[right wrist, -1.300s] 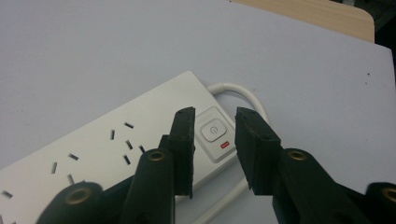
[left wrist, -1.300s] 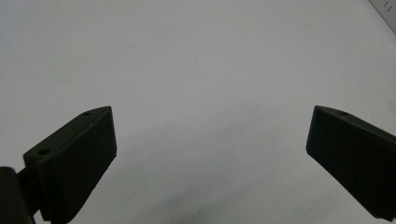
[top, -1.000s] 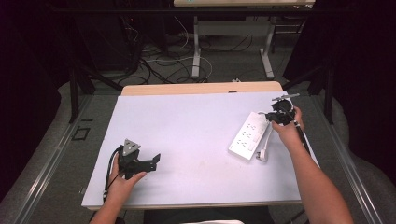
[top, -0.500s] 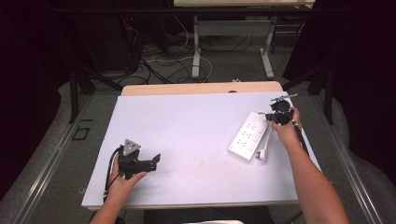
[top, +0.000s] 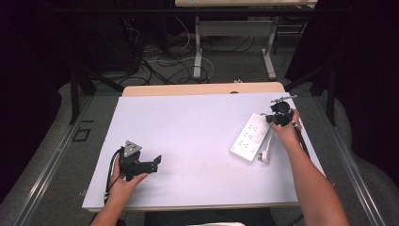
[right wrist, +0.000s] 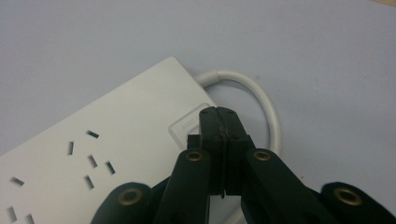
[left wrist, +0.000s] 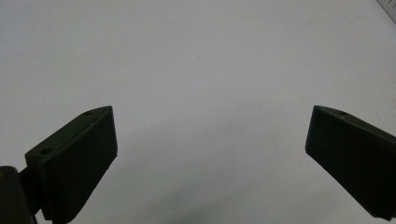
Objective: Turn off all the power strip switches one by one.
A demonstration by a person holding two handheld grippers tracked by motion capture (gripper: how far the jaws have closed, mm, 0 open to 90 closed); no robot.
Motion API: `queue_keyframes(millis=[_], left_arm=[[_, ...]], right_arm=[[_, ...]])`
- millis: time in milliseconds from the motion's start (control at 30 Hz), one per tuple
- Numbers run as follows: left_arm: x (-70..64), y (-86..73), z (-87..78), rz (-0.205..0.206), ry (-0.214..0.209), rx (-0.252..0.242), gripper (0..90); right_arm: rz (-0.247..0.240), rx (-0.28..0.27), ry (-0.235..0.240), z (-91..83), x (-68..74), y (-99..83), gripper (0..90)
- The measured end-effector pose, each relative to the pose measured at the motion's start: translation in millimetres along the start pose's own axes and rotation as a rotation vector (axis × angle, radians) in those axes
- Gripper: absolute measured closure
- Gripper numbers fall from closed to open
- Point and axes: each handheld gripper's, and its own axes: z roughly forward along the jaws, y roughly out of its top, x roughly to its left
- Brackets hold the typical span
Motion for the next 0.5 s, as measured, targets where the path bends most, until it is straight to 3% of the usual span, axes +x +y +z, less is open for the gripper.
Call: queue_keyframes(millis=[267, 500], left_arm=[[0.2, 0.0, -0.2, 0.006, 0.004, 0.0, 2.5], [0.5, -0.3, -0.6, 0.006, 0.004, -0.003, 2.6]], right_arm=[[-0.013, -0.012, 0.007, 2.5, 3.6, 0.4, 90.0], [0.022, -0.003, 0.009, 3.5, 4.0, -0.9, 90.0]])
